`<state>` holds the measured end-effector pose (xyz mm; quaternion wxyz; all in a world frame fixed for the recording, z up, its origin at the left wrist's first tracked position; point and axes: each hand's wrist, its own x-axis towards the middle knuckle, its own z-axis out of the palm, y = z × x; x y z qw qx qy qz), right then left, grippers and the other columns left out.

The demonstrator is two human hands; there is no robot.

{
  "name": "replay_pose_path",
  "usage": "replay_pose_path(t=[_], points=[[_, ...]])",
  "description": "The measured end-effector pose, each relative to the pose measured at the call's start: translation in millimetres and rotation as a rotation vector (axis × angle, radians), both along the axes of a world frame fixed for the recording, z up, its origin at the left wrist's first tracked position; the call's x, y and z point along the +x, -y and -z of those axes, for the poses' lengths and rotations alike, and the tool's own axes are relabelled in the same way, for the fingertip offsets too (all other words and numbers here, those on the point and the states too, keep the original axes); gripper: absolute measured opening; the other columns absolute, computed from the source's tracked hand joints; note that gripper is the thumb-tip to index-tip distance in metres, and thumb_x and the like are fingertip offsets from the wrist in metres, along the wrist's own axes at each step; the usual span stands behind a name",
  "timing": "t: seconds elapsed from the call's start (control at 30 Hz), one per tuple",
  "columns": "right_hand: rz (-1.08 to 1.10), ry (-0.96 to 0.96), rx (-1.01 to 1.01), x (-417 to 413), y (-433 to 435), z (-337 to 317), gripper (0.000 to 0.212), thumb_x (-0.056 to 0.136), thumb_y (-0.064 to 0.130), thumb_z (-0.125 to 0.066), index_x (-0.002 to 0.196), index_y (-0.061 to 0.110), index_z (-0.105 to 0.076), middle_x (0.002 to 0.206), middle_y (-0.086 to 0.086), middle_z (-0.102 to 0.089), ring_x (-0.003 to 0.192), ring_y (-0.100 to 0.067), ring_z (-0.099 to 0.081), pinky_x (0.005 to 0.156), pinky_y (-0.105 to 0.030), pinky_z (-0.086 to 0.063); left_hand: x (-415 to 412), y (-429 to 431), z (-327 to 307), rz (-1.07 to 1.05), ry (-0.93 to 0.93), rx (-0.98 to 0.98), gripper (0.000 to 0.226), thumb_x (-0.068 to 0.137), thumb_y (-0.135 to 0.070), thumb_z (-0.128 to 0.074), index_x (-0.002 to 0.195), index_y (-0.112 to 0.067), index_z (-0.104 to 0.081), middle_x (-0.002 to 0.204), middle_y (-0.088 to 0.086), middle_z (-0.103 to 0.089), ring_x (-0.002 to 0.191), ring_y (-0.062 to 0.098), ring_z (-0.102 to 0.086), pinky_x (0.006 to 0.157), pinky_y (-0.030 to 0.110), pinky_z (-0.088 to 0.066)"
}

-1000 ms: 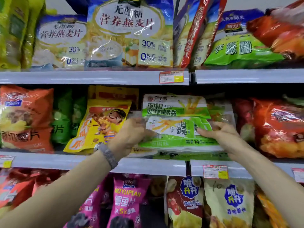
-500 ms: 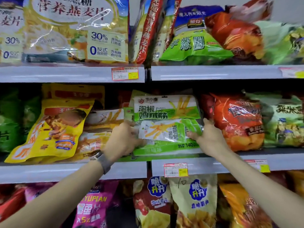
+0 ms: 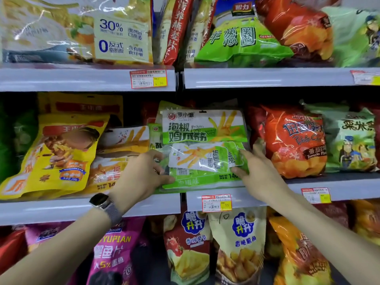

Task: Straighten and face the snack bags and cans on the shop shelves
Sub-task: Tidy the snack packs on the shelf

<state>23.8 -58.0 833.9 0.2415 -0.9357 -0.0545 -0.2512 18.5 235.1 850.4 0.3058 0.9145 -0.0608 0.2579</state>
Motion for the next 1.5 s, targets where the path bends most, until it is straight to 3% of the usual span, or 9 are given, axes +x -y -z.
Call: replay_pose_path(t=[0.27, 0.47, 0.6, 0.73, 0.9, 1.07, 1.17, 1.27, 1.5], points=[[0.036, 0.063, 0.023, -7.6, -9.4, 10.5, 0.071, 0.099, 0.034, -0.07, 0.158, 0.01, -0.038, 0.168, -0.01, -0.03, 0.153, -0.032, -0.031, 0.122, -0.038, -0.029, 11.7, 1.1, -1.2, 0.193, 0.069, -0.15, 0.068, 0.075, -0.016, -0.095, 0.133, -0.015, -0.06, 0.088, -0.002, -0.073, 0.068, 0.006, -0.068, 0.06, 0.009, -0.051], [0.029, 0.095, -0.006, -15.6, -7.6, 11.0, 0.067, 0.098, 0.039, -0.07, 0.155, 0.014, -0.044, 0.164, -0.004, -0.038, 0.149, -0.03, -0.037, 0.118, -0.042, -0.035, 5.3, -8.5, 7.5, 0.249, 0.001, -0.107, 0.084, 0.065, -0.024, -0.1, 0.137, -0.017, -0.058, 0.09, -0.001, -0.074, 0.073, 0.01, -0.072, 0.072, 0.024, -0.061], [0.015, 0.075, -0.027, -18.6, -6.8, 12.3, 0.068, 0.097, 0.046, -0.069, 0.153, 0.016, -0.045, 0.16, -0.005, -0.043, 0.144, -0.03, -0.043, 0.114, -0.045, -0.041, 0.3, -14.1, 4.4, 0.342, -0.133, -0.25, 0.087, 0.063, -0.003, -0.099, 0.137, -0.016, -0.056, 0.098, 0.006, -0.072, 0.076, 0.022, -0.075, 0.079, 0.043, -0.066], [0.007, 0.043, -0.032, -20.9, -3.9, 10.6, 0.068, 0.097, 0.049, -0.067, 0.153, 0.016, -0.045, 0.157, -0.006, -0.045, 0.141, -0.03, -0.046, 0.11, -0.045, -0.044, -2.8, -9.7, -1.6, 0.345, -0.129, -0.274, 0.089, 0.061, 0.004, -0.098, 0.138, -0.011, -0.056, 0.099, 0.01, -0.07, 0.072, 0.021, -0.072, 0.074, 0.038, -0.066], [-0.021, 0.036, -0.106, -25.4, -0.9, 8.0, 0.067, 0.099, 0.051, -0.063, 0.154, 0.018, -0.043, 0.157, -0.004, -0.044, 0.142, -0.028, -0.043, 0.109, -0.044, -0.045, -2.4, -13.2, -10.2, 0.241, -0.216, -0.093, 0.09, 0.057, -0.015, -0.104, 0.135, -0.015, -0.059, 0.088, 0.004, -0.079, 0.082, 0.022, -0.078, 0.088, 0.048, -0.063], [-0.054, 0.041, -0.169, -27.6, -2.2, 2.2, 0.063, 0.101, 0.059, -0.053, 0.152, 0.024, -0.044, 0.153, -0.003, -0.044, 0.14, -0.028, -0.042, 0.104, -0.046, -0.049, -19.2, 10.4, -20.0, -0.004, -0.069, 0.283, 0.053, 0.082, -0.039, -0.086, 0.129, -0.02, -0.069, 0.11, -0.006, -0.075, 0.082, 0.015, -0.069, 0.072, 0.03, -0.054], [-0.101, 0.036, -0.2, -32.3, -6.4, 3.7, 0.063, 0.102, 0.062, -0.047, 0.156, 0.029, -0.04, 0.155, 0.001, -0.038, 0.143, -0.026, -0.035, 0.106, -0.044, -0.046, -32.3, 21.0, -13.0, -0.044, -0.021, 0.356, 0.033, 0.088, -0.037, -0.075, 0.114, -0.018, -0.07, 0.094, -0.001, -0.071, 0.073, 0.019, -0.063, 0.058, 0.031, -0.043], [-0.134, 0.075, -0.23, -37.6, -11.1, 6.8, 0.063, 0.103, 0.061, -0.043, 0.156, 0.028, -0.039, 0.157, 0.003, -0.035, 0.144, -0.023, -0.033, 0.111, -0.04, -0.04, -45.9, 27.6, -2.2, -0.055, 0.0, 0.405, 0.035, 0.093, -0.042, -0.071, 0.114, -0.015, -0.066, 0.093, 0.0, -0.065, 0.086, 0.027, -0.062, 0.067, 0.032, -0.043], [-0.344, 0.177, -0.257, -62.0, -66.8, 11.3, 0.057, 0.104, 0.058, -0.042, 0.154, 0.031, -0.039, 0.154, 0.011, -0.042, 0.142, -0.016, -0.037, 0.113, -0.035, -0.036, -88.6, 14.8, 13.3, -0.052, 0.057, 0.405, 0.06, 0.095, -0.046, -0.064, 0.152, -0.032, -0.051, 0.141, -0.003, -0.064, 0.125, 0.023, -0.063, 0.096, 0.04, -0.056]])
